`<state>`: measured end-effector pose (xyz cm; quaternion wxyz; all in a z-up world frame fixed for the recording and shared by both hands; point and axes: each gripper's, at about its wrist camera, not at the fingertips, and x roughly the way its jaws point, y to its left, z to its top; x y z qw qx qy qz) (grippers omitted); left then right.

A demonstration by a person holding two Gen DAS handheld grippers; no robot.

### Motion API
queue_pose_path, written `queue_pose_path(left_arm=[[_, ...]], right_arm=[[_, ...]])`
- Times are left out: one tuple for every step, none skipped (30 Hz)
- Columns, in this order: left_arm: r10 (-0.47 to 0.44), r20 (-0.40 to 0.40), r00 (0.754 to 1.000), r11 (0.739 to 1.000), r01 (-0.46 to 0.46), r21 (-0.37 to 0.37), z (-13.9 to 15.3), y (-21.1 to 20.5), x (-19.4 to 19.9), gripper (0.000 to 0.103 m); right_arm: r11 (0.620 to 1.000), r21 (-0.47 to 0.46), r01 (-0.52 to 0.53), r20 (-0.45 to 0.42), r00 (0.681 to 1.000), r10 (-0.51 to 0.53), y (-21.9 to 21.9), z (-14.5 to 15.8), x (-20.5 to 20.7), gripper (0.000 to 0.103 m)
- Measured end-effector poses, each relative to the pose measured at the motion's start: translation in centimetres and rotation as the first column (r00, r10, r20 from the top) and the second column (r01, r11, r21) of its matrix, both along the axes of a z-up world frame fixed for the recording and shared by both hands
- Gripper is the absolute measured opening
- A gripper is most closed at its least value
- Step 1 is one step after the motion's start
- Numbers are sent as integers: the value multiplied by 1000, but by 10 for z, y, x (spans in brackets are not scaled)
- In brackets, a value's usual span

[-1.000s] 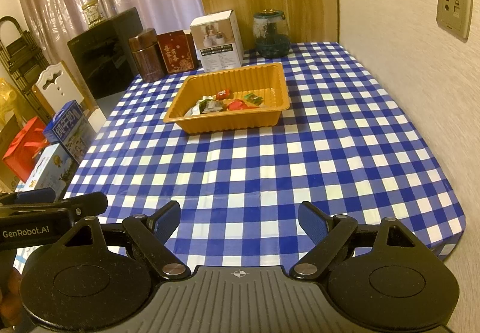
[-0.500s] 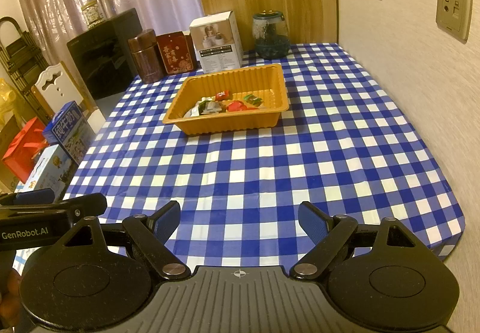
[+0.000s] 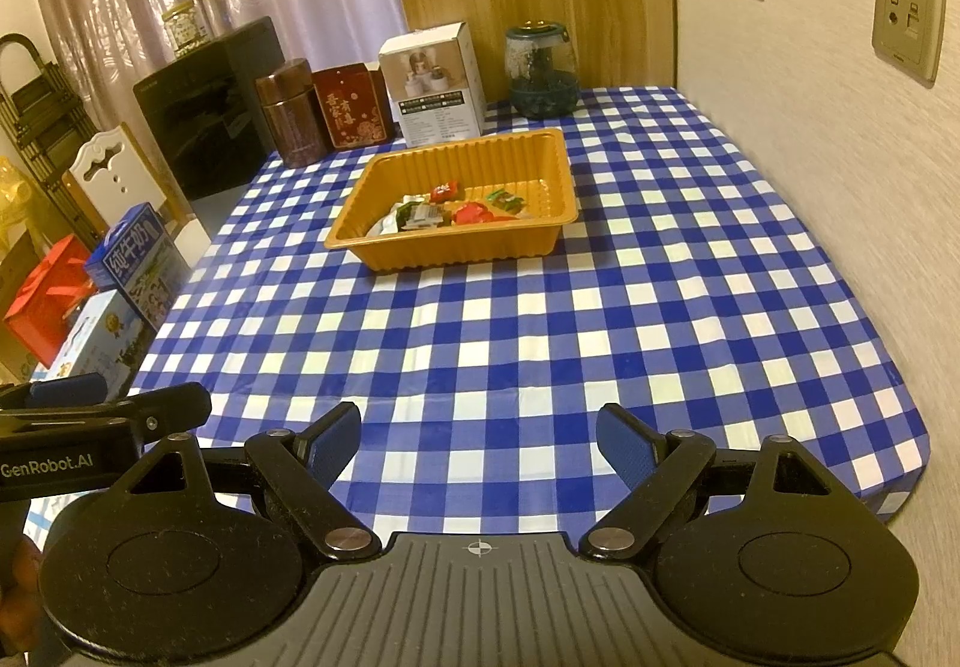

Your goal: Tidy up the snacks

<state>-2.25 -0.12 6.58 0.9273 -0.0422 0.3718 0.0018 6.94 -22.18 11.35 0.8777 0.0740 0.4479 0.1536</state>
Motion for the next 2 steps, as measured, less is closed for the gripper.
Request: queue_pose_path(left_arm=[[0,3,1000,1000,0,0,1,0,1,103],[-2,4,1000,1000,2,-2,1,0,1,103]], right_arm=[[1000,0,0,0,1000,0,0,0,0,85],[1000,-1,0,-1,1000,0,-1,0,1,85]])
